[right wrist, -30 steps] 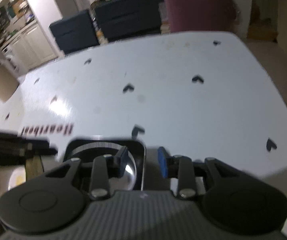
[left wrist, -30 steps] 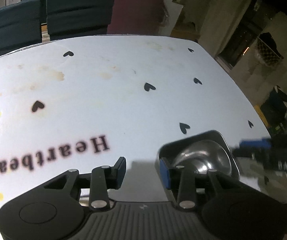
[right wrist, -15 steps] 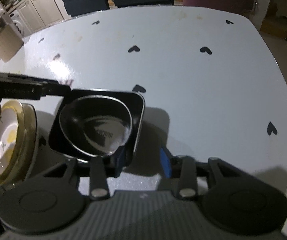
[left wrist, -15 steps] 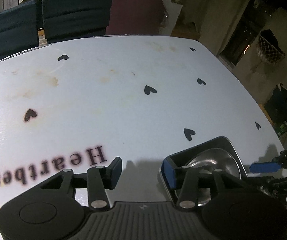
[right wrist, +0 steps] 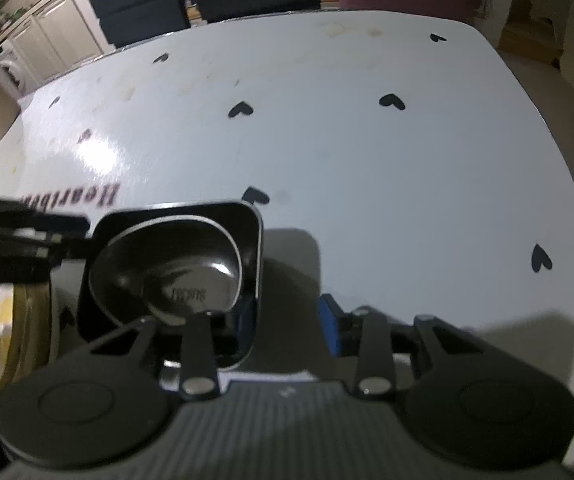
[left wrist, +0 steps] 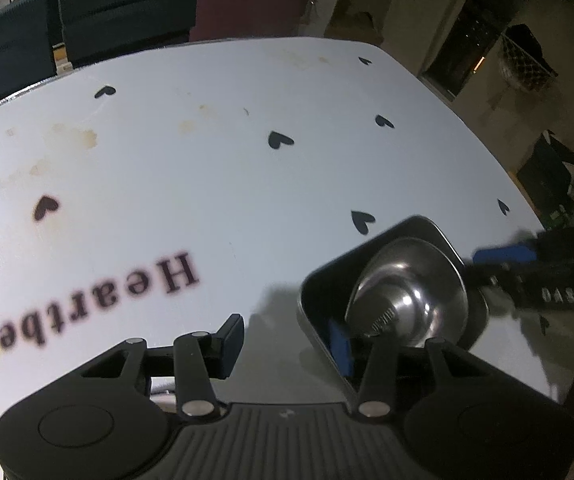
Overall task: Organize plates and bowls
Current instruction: 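Close both grippers on the rim of the tray holding the bowl, then lift the steel tray with both grippers and carry it over the cream bowls, then lower the steel tray into the stacked cream bowls with both grippers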
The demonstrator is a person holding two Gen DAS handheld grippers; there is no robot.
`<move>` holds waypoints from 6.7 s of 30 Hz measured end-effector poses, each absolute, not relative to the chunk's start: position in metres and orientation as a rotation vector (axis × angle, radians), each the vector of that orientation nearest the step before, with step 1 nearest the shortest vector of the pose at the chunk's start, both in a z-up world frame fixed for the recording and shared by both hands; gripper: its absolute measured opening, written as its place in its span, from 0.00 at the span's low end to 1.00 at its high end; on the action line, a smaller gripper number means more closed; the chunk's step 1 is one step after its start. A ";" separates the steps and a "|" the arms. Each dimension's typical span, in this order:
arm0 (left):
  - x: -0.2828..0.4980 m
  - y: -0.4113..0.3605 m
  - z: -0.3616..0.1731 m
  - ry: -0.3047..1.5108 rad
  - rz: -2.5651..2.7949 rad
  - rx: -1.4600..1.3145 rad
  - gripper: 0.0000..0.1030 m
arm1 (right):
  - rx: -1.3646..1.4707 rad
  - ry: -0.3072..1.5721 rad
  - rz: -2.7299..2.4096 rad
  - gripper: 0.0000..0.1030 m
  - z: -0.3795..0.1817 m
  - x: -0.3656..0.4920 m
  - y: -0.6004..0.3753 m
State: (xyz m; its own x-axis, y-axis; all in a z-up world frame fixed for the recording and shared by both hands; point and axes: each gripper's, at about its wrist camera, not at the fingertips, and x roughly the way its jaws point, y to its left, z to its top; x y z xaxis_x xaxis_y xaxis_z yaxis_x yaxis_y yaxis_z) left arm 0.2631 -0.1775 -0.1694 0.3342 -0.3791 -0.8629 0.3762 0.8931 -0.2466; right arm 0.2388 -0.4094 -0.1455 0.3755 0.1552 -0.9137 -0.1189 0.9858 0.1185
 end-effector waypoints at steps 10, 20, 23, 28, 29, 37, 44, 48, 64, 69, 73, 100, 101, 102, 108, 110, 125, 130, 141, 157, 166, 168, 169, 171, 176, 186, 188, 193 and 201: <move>0.251 -0.178 -0.163 1.161 -0.535 0.008 0.46 | 0.051 1.142 0.152 0.41 -0.141 0.256 -0.401; 0.256 -0.171 -0.167 1.217 -0.523 -0.121 0.33 | 0.087 1.146 0.180 0.15 -0.142 0.260 -0.405; 0.255 -0.171 -0.168 1.226 -0.524 -0.146 0.29 | 0.092 1.150 0.206 0.07 -0.142 0.256 -0.405; 0.254 -0.169 -0.171 1.238 -0.524 -0.201 0.21 | 0.097 1.158 0.239 0.05 -0.141 0.246 -0.407; 0.254 -0.169 -0.172 1.243 -0.523 -0.210 0.21 | 0.101 1.158 0.244 0.04 -0.141 0.244 -0.409; 0.253 -0.171 -0.178 1.262 -0.515 -0.247 0.15 | 0.102 1.195 0.314 0.05 -0.140 0.232 -0.409; 0.255 -0.167 -0.179 1.260 -0.509 -0.265 0.10 | 0.107 1.197 0.303 0.07 -0.145 0.239 -0.407; 0.254 -0.164 -0.179 1.262 -0.517 -0.283 0.10 | 0.128 1.190 0.294 0.07 -0.149 0.245 -0.407; 0.254 -0.155 -0.180 1.261 -0.509 -0.366 0.10 | 0.260 1.162 0.332 0.07 -0.156 0.250 -0.426; 0.254 -0.152 -0.180 1.261 -0.520 -0.392 0.10 | 0.288 1.174 0.336 0.06 -0.152 0.248 -0.431; 0.256 -0.152 -0.178 1.241 -0.522 -0.399 0.09 | 0.298 1.180 0.333 0.06 -0.151 0.245 -0.434; 0.208 -0.060 -0.087 0.951 -0.454 -0.540 0.09 | 0.447 0.901 0.469 0.06 -0.086 0.232 -0.399; 0.204 -0.054 -0.084 0.944 -0.447 -0.548 0.09 | 0.448 0.893 0.480 0.06 -0.083 0.232 -0.394; 0.201 -0.049 -0.082 0.937 -0.441 -0.555 0.09 | 0.447 0.883 0.492 0.06 -0.078 0.231 -0.387; 0.177 -0.016 -0.067 0.875 -0.412 -0.591 0.09 | 0.446 0.842 0.554 0.07 -0.066 0.227 -0.352; 0.168 -0.005 -0.064 0.858 -0.409 -0.604 0.09 | 0.449 0.832 0.565 0.07 -0.064 0.226 -0.344; 0.120 0.040 -0.062 0.821 -0.394 -0.665 0.09 | 0.480 0.811 0.625 0.07 -0.060 0.207 -0.318; 0.116 0.047 -0.077 0.867 -0.384 -0.669 0.09 | 0.484 0.845 0.631 0.07 -0.065 0.199 -0.319; 0.119 0.044 -0.107 0.986 -0.371 -0.641 0.09 | 0.440 0.975 0.592 0.09 -0.083 0.196 -0.317; 0.122 0.044 -0.124 1.047 -0.335 -0.618 0.09 | 0.377 1.064 0.542 0.10 -0.093 0.195 -0.307; 0.124 0.043 -0.127 1.063 -0.328 -0.610 0.09 | 0.351 1.096 0.520 0.10 -0.096 0.196 -0.300; 0.125 0.043 -0.127 1.062 -0.328 -0.608 0.09 | 0.343 1.099 0.513 0.10 -0.097 0.197 -0.298; 0.125 0.043 -0.128 1.062 -0.329 -0.608 0.09 | 0.340 1.100 0.510 0.10 -0.097 0.197 -0.298; 0.125 0.043 -0.128 1.062 -0.329 -0.608 0.09 | 0.339 1.103 0.507 0.10 -0.098 0.198 -0.297; 0.127 0.041 -0.129 1.066 -0.323 -0.598 0.09 | 0.323 1.108 0.497 0.10 -0.099 0.199 -0.294; 0.130 0.038 -0.133 1.074 -0.322 -0.583 0.07 | 0.293 1.111 0.481 0.10 -0.101 0.200 -0.287; 0.130 0.038 -0.133 1.076 -0.323 -0.579 0.08 | 0.282 1.114 0.476 0.10 -0.102 0.200 -0.286; 0.135 0.036 -0.135 1.089 -0.325 -0.557 0.08 | 0.278 1.110 0.477 0.10 -0.102 0.200 -0.286; 0.133 0.035 -0.139 1.100 -0.346 -0.524 0.10 | 0.269 1.107 0.486 0.11 -0.103 0.201 -0.288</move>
State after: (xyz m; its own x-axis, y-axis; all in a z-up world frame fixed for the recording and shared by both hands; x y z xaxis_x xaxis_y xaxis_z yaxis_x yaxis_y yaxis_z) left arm 0.1330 0.0354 -0.1386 0.4194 -0.5123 -0.7494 0.0090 0.8279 -0.5609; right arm 0.2007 -0.2885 -0.1030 0.3578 0.5021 -0.7873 -0.2404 0.8643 0.4419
